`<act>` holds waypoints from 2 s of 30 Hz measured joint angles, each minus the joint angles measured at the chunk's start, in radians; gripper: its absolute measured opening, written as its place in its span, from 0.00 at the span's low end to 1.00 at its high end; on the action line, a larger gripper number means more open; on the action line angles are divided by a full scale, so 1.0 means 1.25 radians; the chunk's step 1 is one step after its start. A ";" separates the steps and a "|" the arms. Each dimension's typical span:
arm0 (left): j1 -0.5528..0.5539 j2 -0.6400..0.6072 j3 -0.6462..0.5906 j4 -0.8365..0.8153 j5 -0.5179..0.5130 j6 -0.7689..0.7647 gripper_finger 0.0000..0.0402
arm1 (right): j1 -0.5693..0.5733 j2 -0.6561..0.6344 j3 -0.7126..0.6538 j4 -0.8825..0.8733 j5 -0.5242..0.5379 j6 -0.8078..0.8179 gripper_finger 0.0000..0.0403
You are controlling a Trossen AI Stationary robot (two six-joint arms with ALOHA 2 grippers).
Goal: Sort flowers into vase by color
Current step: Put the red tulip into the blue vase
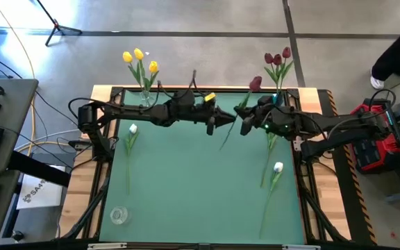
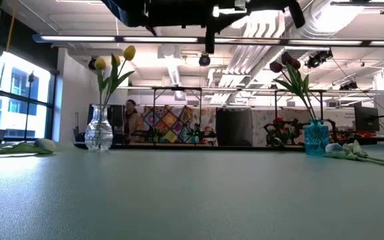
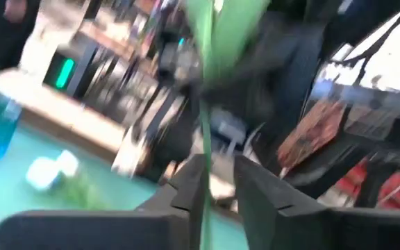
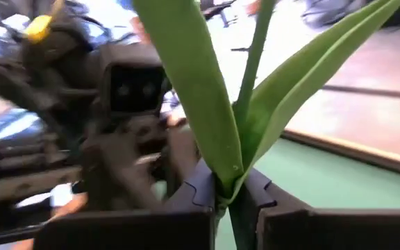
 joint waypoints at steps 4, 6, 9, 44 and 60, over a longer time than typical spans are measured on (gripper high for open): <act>0.005 0.000 0.000 -0.154 -0.001 0.006 0.27 | -0.008 -0.007 0.000 -0.091 0.131 -0.024 0.01; 0.006 0.000 0.000 -0.212 -0.001 0.019 0.30 | -0.015 -0.010 0.000 -0.191 0.223 -0.003 0.01; 0.002 0.000 0.000 -0.244 0.012 0.047 0.32 | -0.041 -0.026 0.000 -0.362 0.319 0.102 0.01; 0.023 0.000 0.000 -0.223 -0.087 0.097 0.32 | -0.494 0.023 0.000 -0.300 0.541 -0.001 0.01; 0.032 0.000 0.000 -0.224 -0.084 0.118 0.32 | -0.541 0.067 0.000 -0.261 0.490 -0.018 0.01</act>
